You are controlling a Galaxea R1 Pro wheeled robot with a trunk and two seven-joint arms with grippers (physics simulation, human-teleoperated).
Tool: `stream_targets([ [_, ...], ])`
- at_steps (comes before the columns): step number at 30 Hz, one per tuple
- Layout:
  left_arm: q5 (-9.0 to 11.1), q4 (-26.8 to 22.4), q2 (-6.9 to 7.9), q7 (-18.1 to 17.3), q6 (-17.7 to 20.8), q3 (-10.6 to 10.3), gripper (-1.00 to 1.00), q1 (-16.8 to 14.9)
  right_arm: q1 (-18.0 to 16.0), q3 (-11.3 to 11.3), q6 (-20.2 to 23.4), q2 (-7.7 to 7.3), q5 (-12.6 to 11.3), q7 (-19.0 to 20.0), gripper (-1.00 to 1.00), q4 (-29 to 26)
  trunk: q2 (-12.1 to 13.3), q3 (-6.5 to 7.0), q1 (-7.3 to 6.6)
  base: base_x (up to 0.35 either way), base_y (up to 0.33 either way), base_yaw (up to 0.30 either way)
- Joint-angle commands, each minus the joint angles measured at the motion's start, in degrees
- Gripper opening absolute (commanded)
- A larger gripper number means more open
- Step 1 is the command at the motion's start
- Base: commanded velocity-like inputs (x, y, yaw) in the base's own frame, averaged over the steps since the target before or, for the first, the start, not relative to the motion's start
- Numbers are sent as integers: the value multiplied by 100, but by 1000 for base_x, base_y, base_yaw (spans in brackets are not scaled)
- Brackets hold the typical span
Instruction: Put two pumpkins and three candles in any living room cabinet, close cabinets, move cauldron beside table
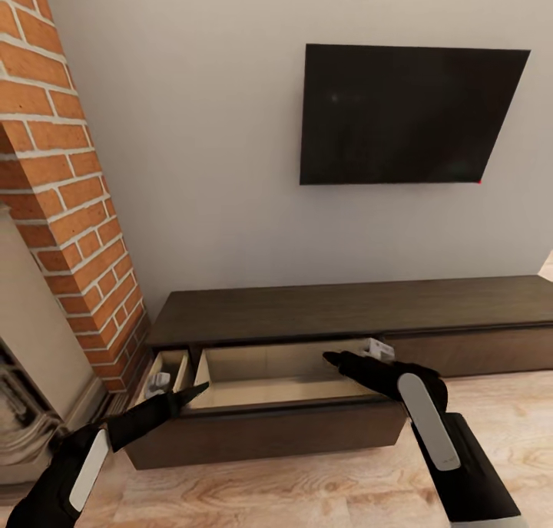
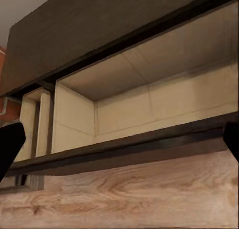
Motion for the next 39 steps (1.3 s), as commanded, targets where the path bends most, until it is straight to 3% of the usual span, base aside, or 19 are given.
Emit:
stream_targets([
  [1, 28, -27, 30, 47, 46, 9, 100, -3, 22, 10, 42, -117, -63, -238, 100, -47, 39, 13, -23, 0, 0, 0],
  [4, 28, -64, 141, 113, 47, 16, 100, -3, 81, 10, 87, -304, -45, -491, 100, -96, 159, 67, -89, 0, 0, 0],
  [6, 28, -77, 170, 127, 47, 21, 100, -3, 92, 10, 97, -339, -34, -627, 100, -109, 240, 103, -133, 0, 0, 0],
  [8, 28, -108, 213, 189, 47, 23, 100, -3, 113, 20, 112, -376, -22, -1127, 100, -119, 320, 139, -177, 0, 0, 0],
  [15, 17, -319, 225, 763, 52, 20, 100, -1, 257, 41, 112, -388, 6, -1536, 100, -118, 601, 264, -331, 0, 0, 0],
  [18, -24, -533, 225, 1229, 46, 18, 100, 67, 295, 53, 110, -383, 39, -1751, 100, -116, 721, 318, -397, 0, 0, 0],
  [25, -67, -1450, 163, 2704, -22, 0, 100, 575, 505, 77, 34, -332, 49, -2079, 100, -49, 1002, 444, -550, 0, 0, 0],
  [28, -68, -1795, 136, 3474, -384, -16, 100, 956, 711, 81, -65, -314, 0, -2073, 100, 85, 1122, 498, -616, 0, 0, 0],
  [34, -68, -1967, 70, 4190, -810, -22, 100, 1242, 987, 128, -496, -211, -28, -2063, 100, 401, 1363, 605, -748, 0, 0, 0],
  [37, -74, -2049, -183, 4721, -942, -60, 100, 1303, 1056, 135, -643, -135, -36, -2033, 100, 697, 1483, 660, -814, 0, 0, -5],
  [39, -72, -2076, -303, 4808, -1045, -106, 100, 1310, 1073, 139, -662, -113, -32, -2020, 100, 760, 1563, 699, -858, 0, 0, -59],
])
